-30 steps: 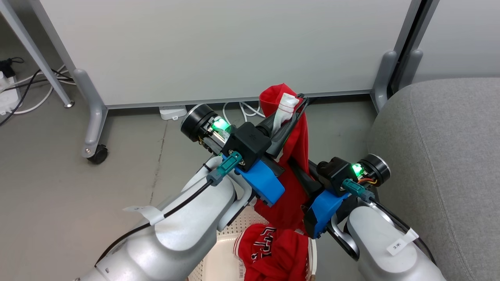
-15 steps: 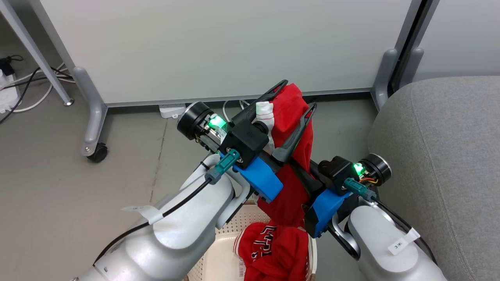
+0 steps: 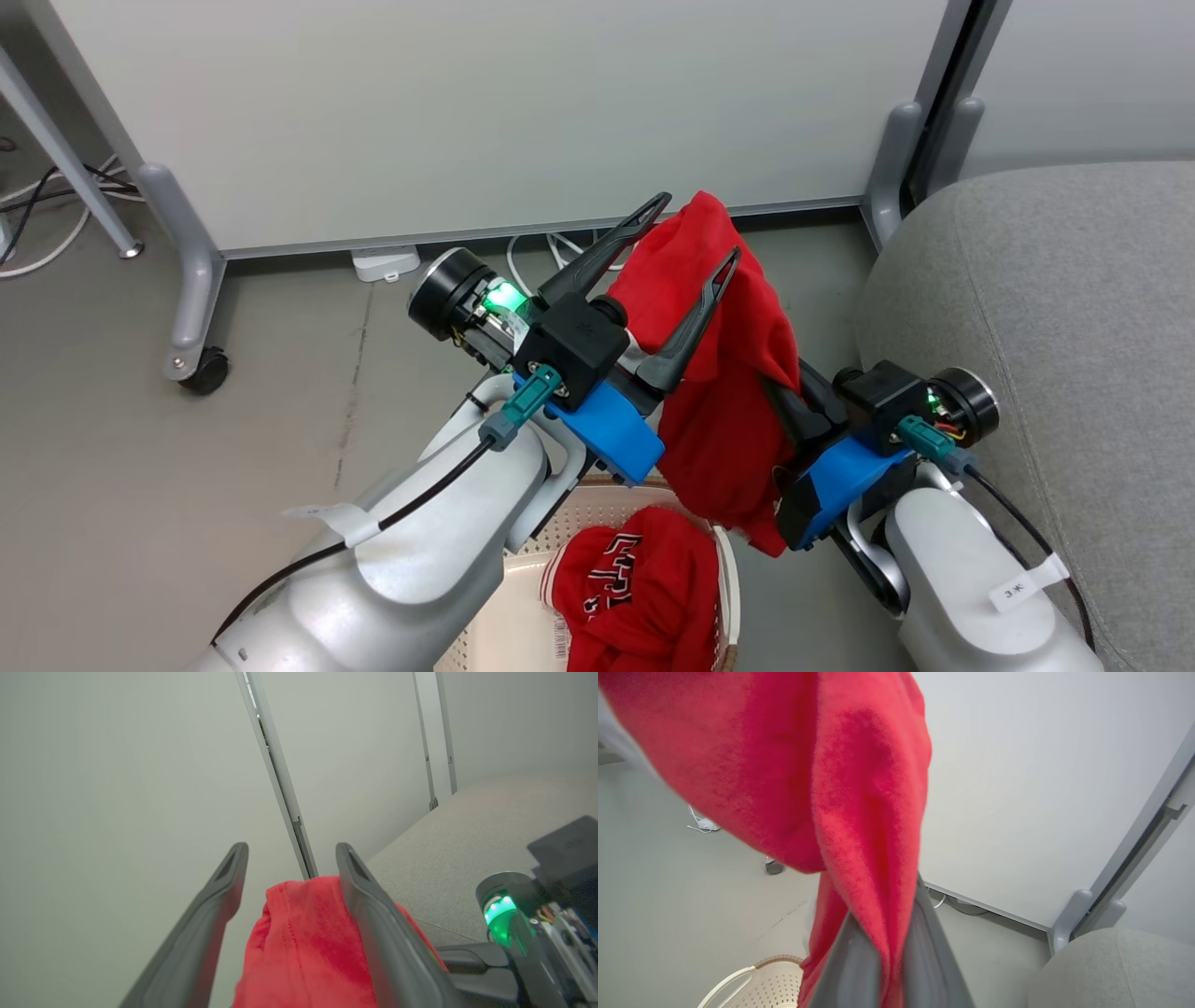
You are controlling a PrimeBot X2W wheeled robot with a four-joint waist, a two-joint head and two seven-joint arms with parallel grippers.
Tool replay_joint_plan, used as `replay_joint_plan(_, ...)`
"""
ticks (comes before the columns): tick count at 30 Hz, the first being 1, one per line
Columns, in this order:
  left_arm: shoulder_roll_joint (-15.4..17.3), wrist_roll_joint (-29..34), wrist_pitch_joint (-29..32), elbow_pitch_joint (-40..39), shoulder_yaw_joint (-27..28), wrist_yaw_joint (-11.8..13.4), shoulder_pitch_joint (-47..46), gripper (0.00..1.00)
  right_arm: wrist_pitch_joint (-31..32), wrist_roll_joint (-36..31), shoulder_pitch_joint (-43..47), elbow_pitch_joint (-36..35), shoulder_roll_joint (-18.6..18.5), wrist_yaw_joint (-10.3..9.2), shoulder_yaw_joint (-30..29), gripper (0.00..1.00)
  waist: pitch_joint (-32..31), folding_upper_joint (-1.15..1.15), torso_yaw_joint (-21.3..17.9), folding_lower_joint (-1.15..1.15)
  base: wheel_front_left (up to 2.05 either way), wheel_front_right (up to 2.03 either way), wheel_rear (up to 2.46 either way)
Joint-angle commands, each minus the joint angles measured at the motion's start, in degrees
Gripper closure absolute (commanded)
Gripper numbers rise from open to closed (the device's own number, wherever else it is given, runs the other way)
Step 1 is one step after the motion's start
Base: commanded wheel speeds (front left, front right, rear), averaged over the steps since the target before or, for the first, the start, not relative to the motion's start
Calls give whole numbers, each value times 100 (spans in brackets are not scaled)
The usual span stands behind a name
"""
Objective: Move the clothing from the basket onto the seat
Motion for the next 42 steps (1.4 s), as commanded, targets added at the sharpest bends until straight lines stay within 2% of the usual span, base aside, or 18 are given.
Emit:
replay_joint_plan(1,31,35,-15,-20,36,30,53,0,-5,-16,88,-87,-36,3,-74,100,47,0,-89,0,0,0,0)
replay_joint_plan(17,46,304,-14,-200,140,43,248,0,-5,-64,660,-1121,-333,3,-1115,100,464,0,-997,0,0,0,0)
replay_joint_plan(32,-96,514,-15,-22,108,-132,147,0,-4,-58,1116,-1843,-268,3,-1608,100,742,0,-2033,0,0,0,0)
replay_joint_plan(42,-216,600,-15,135,68,-260,117,0,-4,-3,1438,-2032,-199,3,-1921,100,845,0,-2422,0,0,0,0)
